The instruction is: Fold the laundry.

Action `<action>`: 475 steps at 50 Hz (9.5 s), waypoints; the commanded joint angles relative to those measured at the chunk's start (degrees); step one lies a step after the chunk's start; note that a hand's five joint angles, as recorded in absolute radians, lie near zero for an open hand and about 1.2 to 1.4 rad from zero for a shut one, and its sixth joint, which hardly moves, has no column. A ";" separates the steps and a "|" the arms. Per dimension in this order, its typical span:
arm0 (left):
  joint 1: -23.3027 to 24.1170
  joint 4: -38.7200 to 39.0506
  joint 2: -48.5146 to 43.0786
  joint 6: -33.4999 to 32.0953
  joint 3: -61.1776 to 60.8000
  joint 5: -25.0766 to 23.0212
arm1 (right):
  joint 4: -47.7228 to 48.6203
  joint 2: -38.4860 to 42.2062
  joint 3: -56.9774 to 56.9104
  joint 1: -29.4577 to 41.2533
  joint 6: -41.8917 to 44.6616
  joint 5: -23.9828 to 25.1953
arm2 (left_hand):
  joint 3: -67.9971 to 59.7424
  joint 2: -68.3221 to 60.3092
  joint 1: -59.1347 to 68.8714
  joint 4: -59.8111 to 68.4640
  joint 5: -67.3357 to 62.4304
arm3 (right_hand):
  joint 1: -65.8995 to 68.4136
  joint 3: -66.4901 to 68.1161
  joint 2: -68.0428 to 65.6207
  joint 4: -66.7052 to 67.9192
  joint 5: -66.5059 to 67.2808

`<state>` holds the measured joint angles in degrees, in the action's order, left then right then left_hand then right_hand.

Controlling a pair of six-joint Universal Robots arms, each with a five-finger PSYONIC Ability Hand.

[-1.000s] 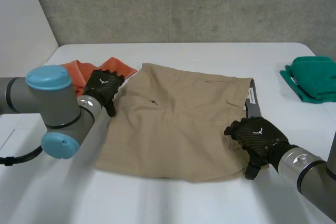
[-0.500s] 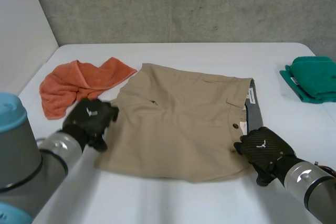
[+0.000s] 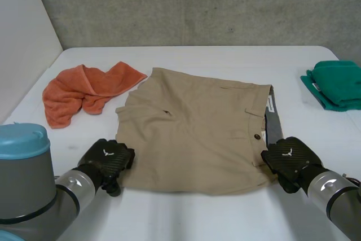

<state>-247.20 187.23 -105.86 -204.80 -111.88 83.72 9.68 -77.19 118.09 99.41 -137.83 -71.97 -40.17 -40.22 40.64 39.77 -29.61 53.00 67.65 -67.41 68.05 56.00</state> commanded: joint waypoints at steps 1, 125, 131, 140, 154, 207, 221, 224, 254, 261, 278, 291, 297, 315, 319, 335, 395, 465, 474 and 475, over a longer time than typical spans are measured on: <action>0.23 7.18 -3.29 -0.33 0.78 0.22 | -0.10 -0.06 0.12 -0.10 -0.33 -0.45 | -21.99 -21.95 21.52 22.39 -22.56 | 27.00 12.35 -12.59 11.95 14.00; 9.37 16.68 -13.50 5.20 24.86 6.63 | 0.43 12.24 -15.26 -7.74 -11.58 -3.35 | 30.17 30.22 -30.64 -29.77 29.61 | 27.00 12.35 -12.59 11.95 14.00; 9.37 16.68 -12.44 5.29 24.78 6.63 | 0.34 10.75 -14.64 -10.03 -10.70 -2.91 | 30.17 30.22 -30.64 -29.77 29.61 | 27.00 12.35 -12.59 11.95 14.00; 9.46 16.50 -10.42 5.29 23.55 6.63 | -1.06 5.57 -11.05 -13.90 -11.22 7.01 | 30.17 30.22 -30.64 -29.77 29.61 | -30.44 -45.10 44.86 -45.50 -43.45; 9.37 16.50 -10.42 5.73 22.58 6.55 | 1.83 7.57 -9.28 -10.65 -12.81 10.45 | 30.17 30.22 -30.64 -29.77 29.61 | -22.58 -37.24 37.00 -37.64 -35.59; 6.47 15.53 -3.22 5.90 18.71 6.81 | -1.33 3.45 -26.94 8.32 4.42 5.78 | 30.17 30.22 -30.64 -29.77 29.61 | 27.00 12.35 -12.59 11.95 14.00; 4.36 15.71 -3.12 8.72 19.76 6.63 | -3.96 19.98 -38.81 27.76 1.18 5.45 | 30.17 30.22 -30.64 -29.77 29.61 | -39.60 -54.26 54.01 -54.65 -52.61; 4.97 15.88 -3.39 8.81 21.43 6.63 | -3.97 18.49 -38.73 27.85 -6.72 0.88 | 30.17 30.22 -30.64 -29.77 29.61 | -43.00 -57.65 57.41 -58.05 -56.00; 18.51 -5.91 -28.00 11.19 43.32 10.68 | -14.07 27.00 -45.14 12.91 -31.54 -7.92 | 28.44 28.49 -28.91 -28.04 27.88 | -43.00 -57.65 57.41 -58.05 -56.00; 16.75 -6.97 -29.41 5.29 42.35 10.68 | -14.07 29.65 -45.93 13.44 -25.82 -9.94 | 28.78 28.82 -29.25 -28.38 28.22 | -43.00 -57.65 57.41 -58.05 -56.00; 13.41 -7.31 -11.66 7.31 44.46 -3.55 | 1.65 8.47 -27.75 18.79 -14.57 -14.43 | 28.78 28.82 -29.25 -28.38 28.22 | -43.00 -57.65 57.41 -58.05 -56.00; 9.46 -19.44 -8.66 12.32 49.47 -15.16 | 7.80 7.76 -13.86 26.53 -21.33 -14.16 | 27.43 27.48 -27.90 -27.03 26.87 | -43.00 -57.65 57.41 -58.05 -56.00; 9.63 -19.45 -8.57 12.50 49.47 -15.34 | 13.70 12.32 -13.41 27.06 -20.63 -14.60 | 27.60 27.64 -28.07 -27.20 27.04 | -43.00 -57.65 57.41 -58.05 -56.00; 9.72 -19.45 -8.66 13.37 48.95 -15.25 | 19.24 19.53 -18.24 26.71 -18.61 -14.51 | 28.11 28.15 -28.58 -27.71 27.54 | -35.35 -50.01 49.77 -50.41 -48.36; 9.63 -19.36 -8.58 14.60 48.77 -15.34 | 19.59 20.68 -20.18 26.62 -18.00 -14.51 | 27.94 27.98 -28.41 -27.54 27.38 | -30.64 -45.29 45.05 -45.69 -43.64; 9.72 -19.27 -8.49 15.57 48.51 -15.34 | 18.98 26.92 -31.43 25.75 -17.91 -14.69 | 27.60 27.65 -28.07 -27.20 27.04 | 26.51 11.85 -12.09 11.45 13.50; 11.21 -18.74 -7.43 18.30 46.84 -12.88 | 12.03 59.79 -91.55 -33.49 -25.38 39.00 | 27.26 27.31 -27.74 -26.87 26.70 | 27.00 12.35 -12.59 11.95 14.00; -21.13 1.56 -41.53 -12.29 63.35 -9.28 | 0.34 3.54 -15.26 10.62 -14.83 -0.72 | 24.42 24.47 -24.89 -24.02 23.86 | -43.00 -57.65 57.41 -58.05 -56.00; -21.31 4.37 -50.67 -12.29 72.23 -9.89 | 1.40 3.01 -13.59 10.45 -14.48 -0.80 | -13.41 -13.36 12.94 13.81 -13.97 | -43.00 -57.65 57.41 -58.05 -56.00; -21.31 4.55 -51.28 -12.29 72.93 -9.89 | 1.40 2.93 -13.24 10.36 -14.48 -0.89 | -18.27 -18.23 17.80 18.67 -18.83 | -43.00 -57.65 57.41 -58.05 -56.00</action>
<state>-268.58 190.41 -152.20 -217.81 -43.91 74.09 10.87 -74.18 104.14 109.96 -152.33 -72.70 -32.12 -32.31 33.25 31.95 -21.83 11.61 12.37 -12.56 13.42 3.34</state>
